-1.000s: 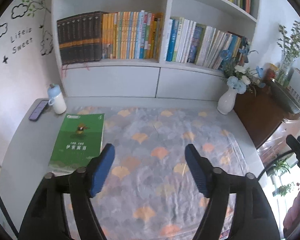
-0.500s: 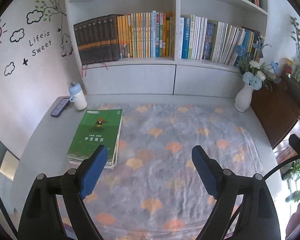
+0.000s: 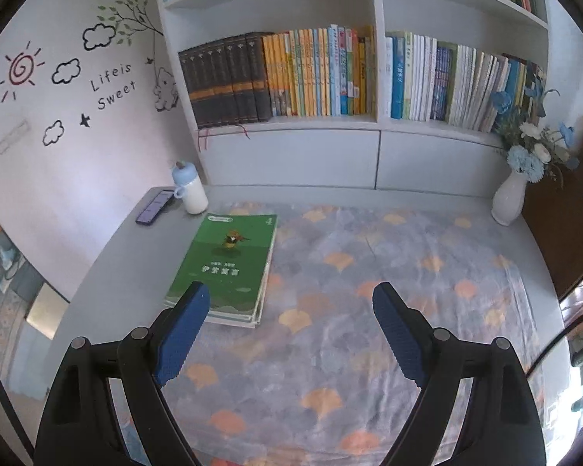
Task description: Organize books
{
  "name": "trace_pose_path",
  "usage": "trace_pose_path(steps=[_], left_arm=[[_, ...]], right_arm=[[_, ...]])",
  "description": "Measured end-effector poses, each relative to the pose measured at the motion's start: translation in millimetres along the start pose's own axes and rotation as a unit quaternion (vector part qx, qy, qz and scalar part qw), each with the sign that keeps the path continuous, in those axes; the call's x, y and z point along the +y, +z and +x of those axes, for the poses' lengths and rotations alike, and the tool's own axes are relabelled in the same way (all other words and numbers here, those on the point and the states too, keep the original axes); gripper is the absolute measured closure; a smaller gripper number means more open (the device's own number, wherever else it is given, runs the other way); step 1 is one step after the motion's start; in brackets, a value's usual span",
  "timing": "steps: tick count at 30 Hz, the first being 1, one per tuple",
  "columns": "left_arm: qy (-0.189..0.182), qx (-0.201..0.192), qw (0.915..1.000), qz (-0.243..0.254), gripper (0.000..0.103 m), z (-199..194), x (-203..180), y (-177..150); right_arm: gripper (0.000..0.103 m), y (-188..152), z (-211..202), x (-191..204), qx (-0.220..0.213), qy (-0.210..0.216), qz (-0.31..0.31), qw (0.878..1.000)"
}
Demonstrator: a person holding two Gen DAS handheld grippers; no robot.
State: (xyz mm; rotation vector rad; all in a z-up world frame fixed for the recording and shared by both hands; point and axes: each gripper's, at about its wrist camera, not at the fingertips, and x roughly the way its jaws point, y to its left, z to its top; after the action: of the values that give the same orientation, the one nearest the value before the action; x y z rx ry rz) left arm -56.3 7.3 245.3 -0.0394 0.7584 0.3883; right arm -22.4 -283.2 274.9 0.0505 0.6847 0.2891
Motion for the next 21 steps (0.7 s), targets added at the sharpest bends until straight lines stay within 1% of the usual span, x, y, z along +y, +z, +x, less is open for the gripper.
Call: trace_pose_path(steps=[3,11,13,21], left_arm=[[-0.023,0.019,0.9995,-0.002,0.018,2,-3,2],[-0.034,0.025,0.9991,0.008,0.018,6,-24,4],[-0.042,0.028,0.9987,0.008,0.018,5,-29,5],[-0.037,0.027,0.9989,0.014,0.018,6,-42,9]], right_arm=[[0.022,-2,9,1,0.015,-0.010,-0.004,1.000],[0.022,-4,14,4,0.019,-0.009,-0.022,1.000],[0.022,-6,15,3,0.019,-0.008,-0.020,1.000],[0.022,-6,28,-8,0.034,-0.006,-0.010,0.999]])
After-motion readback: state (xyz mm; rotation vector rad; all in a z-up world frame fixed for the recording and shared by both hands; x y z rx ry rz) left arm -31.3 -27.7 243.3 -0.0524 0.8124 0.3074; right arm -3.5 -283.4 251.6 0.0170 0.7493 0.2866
